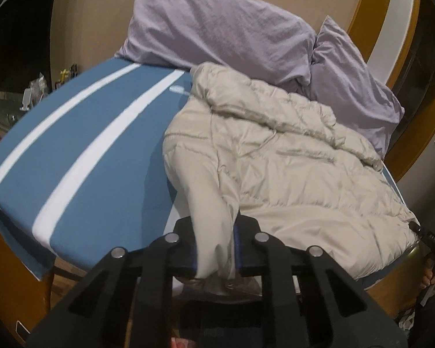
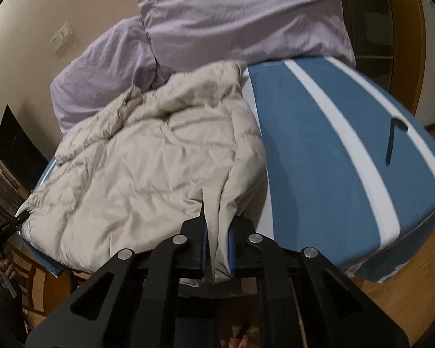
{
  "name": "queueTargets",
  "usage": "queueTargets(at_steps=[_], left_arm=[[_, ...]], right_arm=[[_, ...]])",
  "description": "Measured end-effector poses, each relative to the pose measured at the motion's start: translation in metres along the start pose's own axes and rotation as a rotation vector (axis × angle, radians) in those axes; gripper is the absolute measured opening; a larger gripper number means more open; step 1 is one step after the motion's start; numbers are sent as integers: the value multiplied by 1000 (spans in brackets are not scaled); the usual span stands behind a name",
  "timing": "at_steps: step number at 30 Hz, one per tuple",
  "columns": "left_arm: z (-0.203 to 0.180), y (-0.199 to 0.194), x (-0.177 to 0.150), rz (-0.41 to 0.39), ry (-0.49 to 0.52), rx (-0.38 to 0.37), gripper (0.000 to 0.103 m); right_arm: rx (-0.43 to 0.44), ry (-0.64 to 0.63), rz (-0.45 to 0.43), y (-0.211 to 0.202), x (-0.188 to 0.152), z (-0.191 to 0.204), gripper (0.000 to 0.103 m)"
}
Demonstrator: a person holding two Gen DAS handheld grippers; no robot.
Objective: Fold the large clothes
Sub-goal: 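Grasp the jacket hem with both grippers and lift it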
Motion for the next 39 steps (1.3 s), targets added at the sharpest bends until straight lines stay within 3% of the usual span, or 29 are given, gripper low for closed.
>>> queueTargets(at_steps=[11,22,32,39], left_arm=[[-20,-13,57,-95,57,47,17],[-30,-1,116,-150,87,106,17],[-32,35,187,-187,79,132,17],[-26,85,233,-175,66,160,17]], right_arm=[[-91,-91,-142,-14,67,31,11],[-169,-152,-205,2,121,53,11],[-216,-175,-227,40,185,76,11],[-246,-169,-200,87,226,85,11]])
Point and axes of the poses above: each gripper's, at about its wrist camera, not at the fingertips, and y roughly the way its jaws point, z to its left, x to its top, the point moved 6 cm from there along y, roughly the way its jaws point, and after that the axes turned 8 degrees about -x, right-handed, at the moved point
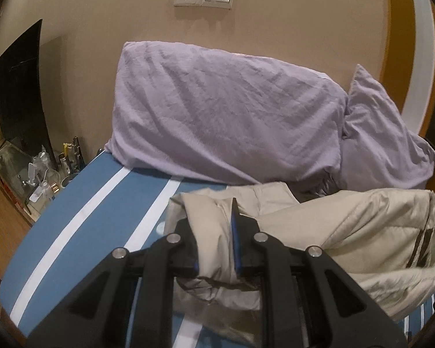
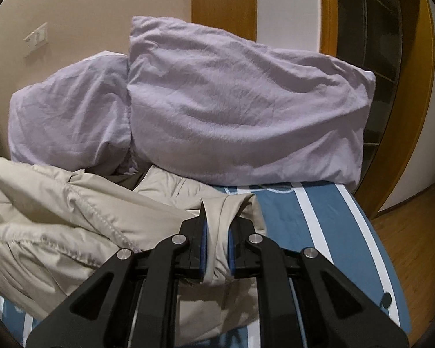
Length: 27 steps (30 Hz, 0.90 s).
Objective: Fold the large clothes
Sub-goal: 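Grasp the jacket hem with both grippers and lift it, then fold the hem up toward the collar and open both grippers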
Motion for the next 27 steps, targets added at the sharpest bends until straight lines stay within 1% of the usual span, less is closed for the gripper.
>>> queueTargets(at_steps=[6,10,13,16,21,26,27], left_arm=[[-1,49,27,18,3,23,17],[-2,79,38,32,1,34,17],[-5,105,42,37,20,58,17],[-3,127,43,45,26,81,17],[8,167,33,79,-5,124,18],[16,191,19,94,-7,159,22],[17,193,17,93,-7,162,23]], right_arm=[[-30,16,27,48,22,8,11],[-54,24,48,80,33,12,11],[-79,24,63,103,38,16,11],[-92,38,84,124,39,17,12],[-109,52,131,159,31,19,14],[-104,60,153,179,25,22,16],[-105,32,180,182,22,22,16]])
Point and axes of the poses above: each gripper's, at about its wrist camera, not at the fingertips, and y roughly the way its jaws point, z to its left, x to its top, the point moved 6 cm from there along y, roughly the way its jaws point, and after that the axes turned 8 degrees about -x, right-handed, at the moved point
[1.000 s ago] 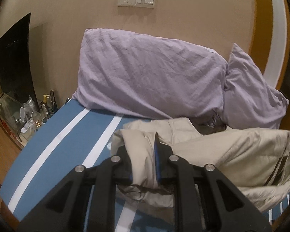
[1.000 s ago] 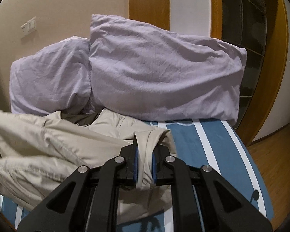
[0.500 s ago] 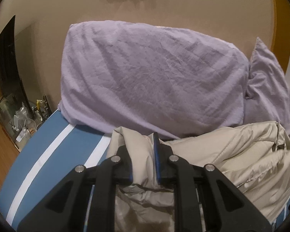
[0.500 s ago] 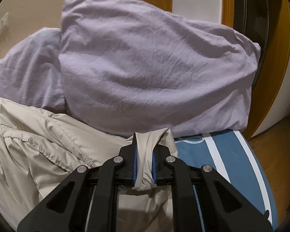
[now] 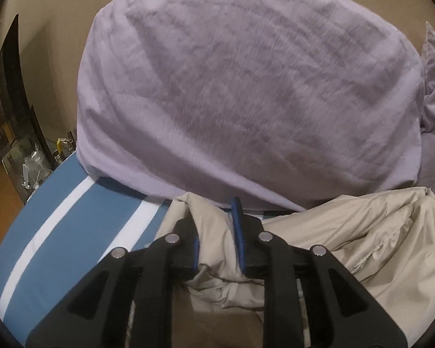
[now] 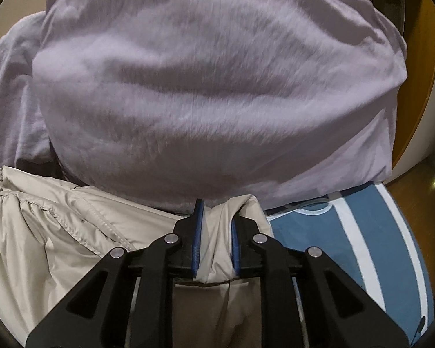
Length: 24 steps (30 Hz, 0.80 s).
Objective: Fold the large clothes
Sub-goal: 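Fold the hem up toward the collar and open both grippers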
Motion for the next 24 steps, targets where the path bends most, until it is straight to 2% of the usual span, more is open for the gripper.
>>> queueTargets(at_steps=[8,9,10,11,12,13,14,15,19,21,24], left_arm=[[-3,20,-9,9,28,57,34],[-4,20,-10,13,33,63,38],[-3,17,-10,12,35,70,48],[-1,13,-9,7,35,82,55],[1,7,-8,0,32,90,71],[7,-2,-7,-14,24,107,83],[10,-8,-5,-22,15,101,85],[13,-14,-5,-27,7,89,85],[21,-37,-7,-20,-24,37,85],[16,-47,-9,-21,-29,3,85],[-6,-63,-16,-13,1,-52,85]], right_arm=[[1,4,58,23,-13,2,25],[9,8,68,23,-14,0,28],[13,12,76,21,-14,-2,31],[15,18,82,19,-14,-5,43],[6,30,82,14,-14,-11,62],[-8,44,70,8,-13,-18,72],[-22,57,50,0,-12,-24,78],[-17,73,18,-13,-10,-33,78],[44,94,2,-43,-9,-40,76],[87,73,-6,-59,-9,-30,75],[143,-3,-9,-78,-9,6,73]])
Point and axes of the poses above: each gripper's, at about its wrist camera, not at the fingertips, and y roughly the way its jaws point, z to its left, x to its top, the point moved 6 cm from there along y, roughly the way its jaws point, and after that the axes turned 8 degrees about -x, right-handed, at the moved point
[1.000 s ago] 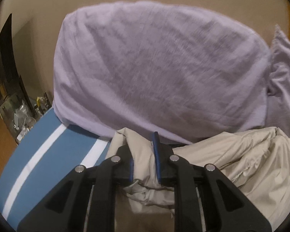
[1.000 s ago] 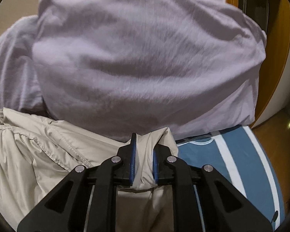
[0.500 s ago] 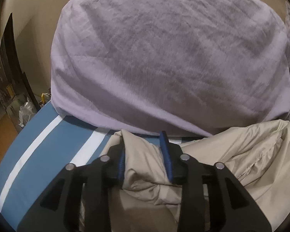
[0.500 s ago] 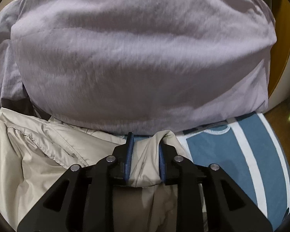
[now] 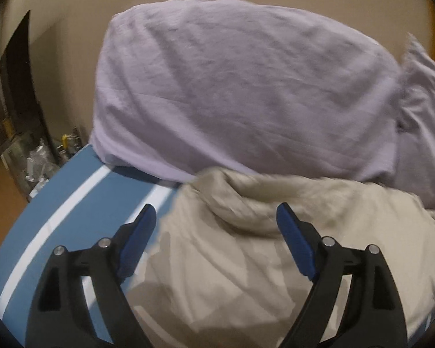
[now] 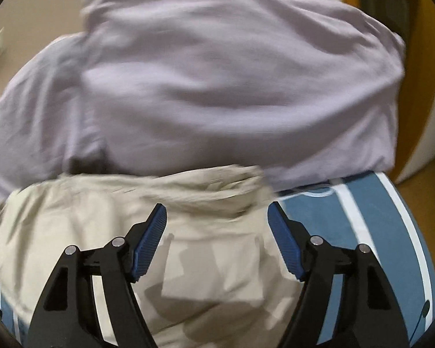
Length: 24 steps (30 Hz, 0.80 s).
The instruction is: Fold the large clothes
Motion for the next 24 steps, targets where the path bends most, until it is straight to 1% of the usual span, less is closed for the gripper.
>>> queueTargets(at_steps=[2,5,9,11,13,14,15,17,18,20,21,23,24], left_arm=[[-20,-9,-6,3,37,-36,85],[-50,-19,-16,10,93,-95,85],[-74,-23,-28,25,132,-167,85],[-85,-23,-35,29,157,-192,85],[-93,-22,-43,34,180,-206,85],[-94,-20,-46,37,186,-210,85],[-96,-20,-49,39,191,-213,85],[-98,-17,-53,40,199,-219,85],[-98,-16,-54,40,199,-225,85],[-97,-15,-55,33,200,-233,85],[-97,-15,-54,27,202,-235,85],[-99,-12,-54,14,214,-231,85],[-99,-11,-53,10,220,-227,85]], right_arm=[[35,-62,12,-6,-6,26,72],[68,-123,31,-14,-13,64,72],[105,-171,86,-10,-26,93,72],[97,-195,110,-5,-34,101,72],[65,-232,132,6,-44,106,68],[55,-244,143,12,-48,107,62],[48,-257,149,17,-53,110,58],[33,-281,135,22,-57,114,40],[22,-295,124,24,-59,116,35],[10,-308,108,25,-59,120,19],[5,-310,99,25,-59,121,13],[-6,-301,70,24,-55,123,7],[-6,-281,47,22,-50,122,6]])
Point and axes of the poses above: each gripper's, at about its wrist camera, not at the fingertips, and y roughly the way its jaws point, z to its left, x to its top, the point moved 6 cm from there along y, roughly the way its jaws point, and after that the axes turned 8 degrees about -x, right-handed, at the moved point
